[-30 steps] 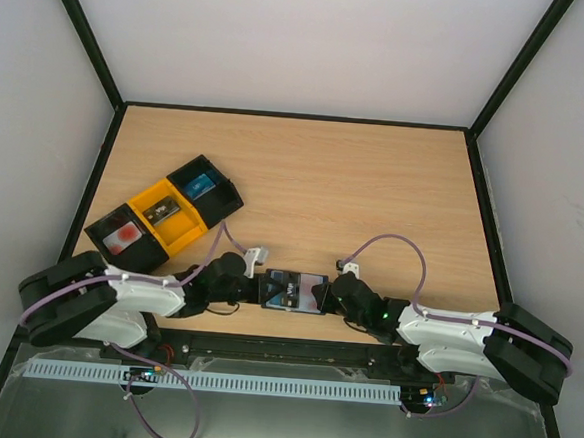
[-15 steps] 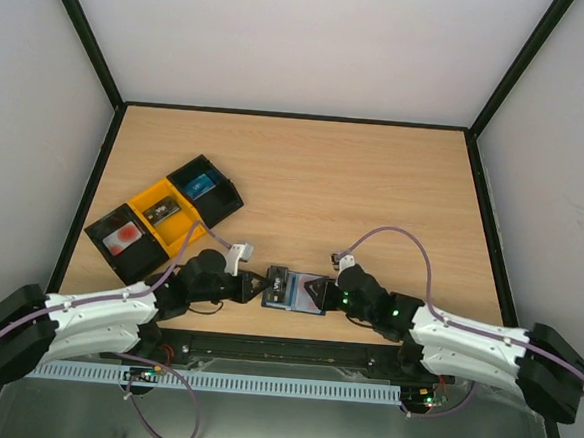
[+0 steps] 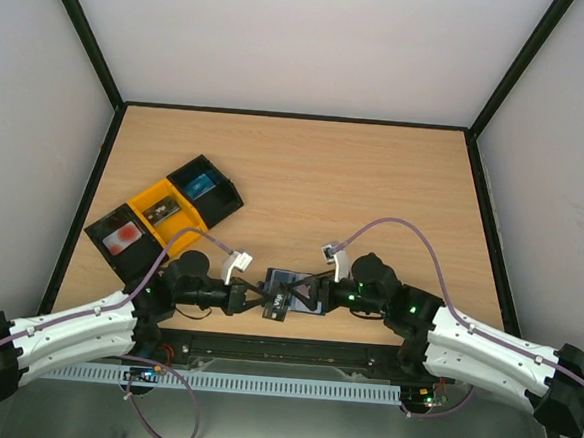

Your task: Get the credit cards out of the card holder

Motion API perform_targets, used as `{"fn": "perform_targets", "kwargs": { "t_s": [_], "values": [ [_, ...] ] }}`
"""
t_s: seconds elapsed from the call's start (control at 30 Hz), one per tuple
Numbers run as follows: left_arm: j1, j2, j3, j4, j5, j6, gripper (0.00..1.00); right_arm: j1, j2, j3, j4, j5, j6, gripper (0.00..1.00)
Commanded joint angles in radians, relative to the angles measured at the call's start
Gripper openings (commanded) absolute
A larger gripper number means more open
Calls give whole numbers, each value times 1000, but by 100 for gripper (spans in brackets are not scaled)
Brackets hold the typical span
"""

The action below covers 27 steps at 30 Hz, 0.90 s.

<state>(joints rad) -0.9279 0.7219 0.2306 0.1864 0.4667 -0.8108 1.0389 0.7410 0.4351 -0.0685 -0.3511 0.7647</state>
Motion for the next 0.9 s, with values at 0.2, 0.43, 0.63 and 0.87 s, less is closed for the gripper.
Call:
{"fn": "perform_targets", "kwargs": {
  "t_s": [0.2,0.43,0.63,0.87],
  "values": [
    [5,-31,-18,68,141,4,3,-8,125,71,-26,-152,-113,80],
    [4,-52,-35,99,166,-2,3,-9,144,31,105,-293,-90,57],
    [5,-63,-23,71,111,-13,3,-11,97,5,192,-321,-36,14],
    [16,-129,54,-7,-39,-76,48,-10,47,-50,353,-281,82,2]
  ]
}}
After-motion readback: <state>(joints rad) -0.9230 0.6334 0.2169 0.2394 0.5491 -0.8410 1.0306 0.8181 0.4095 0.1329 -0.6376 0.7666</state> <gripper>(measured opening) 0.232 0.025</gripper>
